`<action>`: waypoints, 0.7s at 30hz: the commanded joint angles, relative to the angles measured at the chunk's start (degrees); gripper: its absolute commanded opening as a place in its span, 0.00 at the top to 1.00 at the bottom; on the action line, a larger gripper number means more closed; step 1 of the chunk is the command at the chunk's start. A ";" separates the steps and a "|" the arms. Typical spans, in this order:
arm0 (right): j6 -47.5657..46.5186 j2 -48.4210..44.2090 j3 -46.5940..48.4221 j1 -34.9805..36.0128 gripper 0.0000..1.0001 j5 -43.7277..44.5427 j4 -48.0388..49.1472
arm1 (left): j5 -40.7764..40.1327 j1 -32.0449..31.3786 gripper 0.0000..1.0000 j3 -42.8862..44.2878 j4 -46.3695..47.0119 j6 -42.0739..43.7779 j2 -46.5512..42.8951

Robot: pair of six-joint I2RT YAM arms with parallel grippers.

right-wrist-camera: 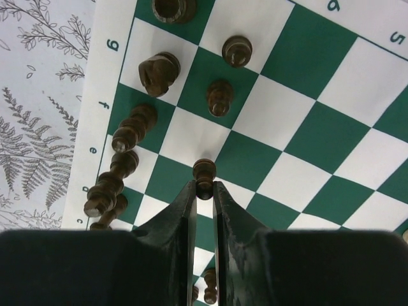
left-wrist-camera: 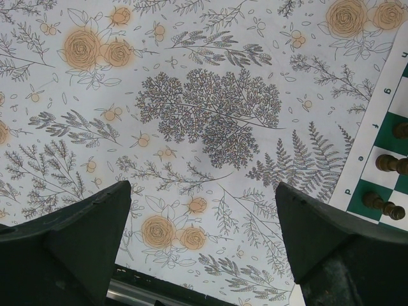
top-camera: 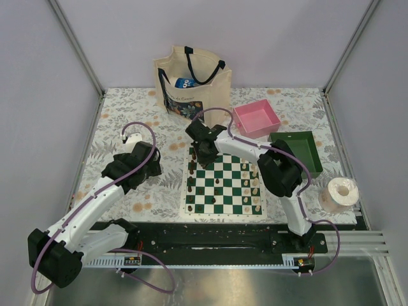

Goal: Set up the chess pieces on the board

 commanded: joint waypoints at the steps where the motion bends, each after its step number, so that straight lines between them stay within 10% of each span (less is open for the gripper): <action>1: 0.00 1.33 3.70 0.39 0.81 1.20 -0.72 | 0.33 0.30 0.01 1.23 1.36 0.73 0.00; 21: -0.18 4.41 6.70 0.57 0.76 0.33 -1.51 | 0.24 0.30 0.01 1.05 1.36 0.73 0.35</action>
